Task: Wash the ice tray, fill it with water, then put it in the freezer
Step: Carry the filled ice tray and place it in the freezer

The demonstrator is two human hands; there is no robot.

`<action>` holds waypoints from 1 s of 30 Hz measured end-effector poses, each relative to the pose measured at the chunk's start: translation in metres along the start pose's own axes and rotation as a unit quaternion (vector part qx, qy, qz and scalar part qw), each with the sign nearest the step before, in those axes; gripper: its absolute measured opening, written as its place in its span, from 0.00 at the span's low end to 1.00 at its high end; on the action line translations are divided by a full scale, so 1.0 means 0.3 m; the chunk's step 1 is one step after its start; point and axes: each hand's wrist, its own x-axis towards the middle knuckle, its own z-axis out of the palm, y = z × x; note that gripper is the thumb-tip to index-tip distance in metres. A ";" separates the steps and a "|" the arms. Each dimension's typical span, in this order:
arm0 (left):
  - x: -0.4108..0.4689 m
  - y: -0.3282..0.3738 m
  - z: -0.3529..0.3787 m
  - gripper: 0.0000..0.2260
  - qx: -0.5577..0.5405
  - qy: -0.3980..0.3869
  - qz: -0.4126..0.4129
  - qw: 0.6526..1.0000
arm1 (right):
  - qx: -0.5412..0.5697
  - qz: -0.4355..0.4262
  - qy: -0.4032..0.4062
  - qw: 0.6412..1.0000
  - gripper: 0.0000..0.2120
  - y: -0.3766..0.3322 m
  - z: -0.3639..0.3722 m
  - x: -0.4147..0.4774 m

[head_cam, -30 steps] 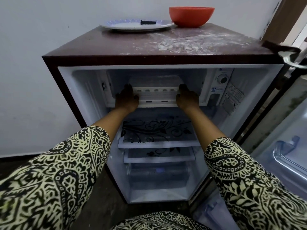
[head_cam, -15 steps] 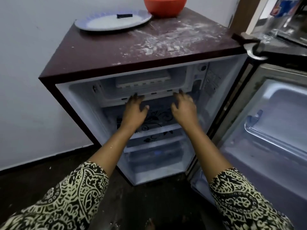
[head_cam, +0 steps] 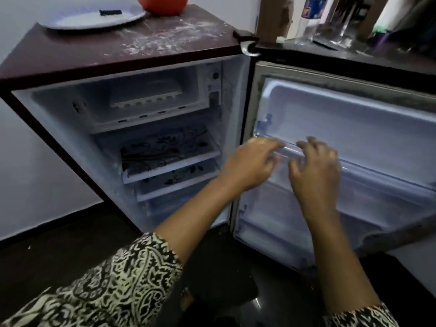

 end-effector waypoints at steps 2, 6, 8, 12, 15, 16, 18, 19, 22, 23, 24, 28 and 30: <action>0.063 0.136 0.090 0.20 0.043 -0.018 0.044 0.998 | -0.060 0.031 -0.006 0.998 0.19 0.096 -0.066 -0.008; 0.100 0.297 0.243 0.25 0.147 -0.079 0.016 0.986 | -0.158 0.104 -0.069 0.979 0.25 0.225 -0.110 -0.045; 0.087 0.324 0.274 0.26 0.139 -0.068 0.006 0.988 | -0.191 0.080 -0.077 0.975 0.25 0.255 -0.101 -0.071; 0.078 0.320 0.248 0.29 0.116 -0.093 -0.038 0.988 | -0.204 0.049 -0.091 0.974 0.21 0.246 -0.134 -0.069; 0.033 0.307 0.220 0.29 0.089 -0.100 -0.049 0.990 | -0.226 0.038 -0.126 0.965 0.19 0.200 -0.171 -0.092; 0.013 0.303 0.207 0.29 0.081 -0.098 -0.055 0.990 | -0.226 0.031 -0.139 0.964 0.18 0.177 -0.183 -0.107; -0.026 0.288 0.172 0.28 0.074 -0.088 -0.067 0.991 | -0.221 0.013 -0.167 0.961 0.18 0.123 -0.208 -0.145; -0.050 0.276 0.152 0.28 0.081 -0.085 -0.072 0.991 | -0.218 0.002 -0.182 0.959 0.19 0.091 -0.220 -0.166; -0.140 0.215 0.084 0.31 0.096 -0.107 -0.085 0.986 | -0.198 -0.032 -0.230 0.952 0.21 -0.026 -0.250 -0.221; -0.179 0.191 0.056 0.33 0.092 -0.118 -0.098 0.984 | -0.182 -0.039 -0.246 0.951 0.21 -0.075 -0.260 -0.241; -0.222 0.174 0.025 0.32 0.076 -0.118 -0.114 0.984 | -0.160 -0.044 -0.259 0.951 0.22 -0.125 -0.271 -0.263; -0.441 0.137 -0.139 0.25 -0.062 -0.015 -0.168 0.984 | -0.062 -0.080 -0.245 0.964 0.24 -0.373 -0.343 -0.377; -0.559 0.146 -0.249 0.20 -0.080 0.015 -0.184 0.980 | -0.016 -0.121 -0.223 0.967 0.24 -0.508 -0.390 -0.441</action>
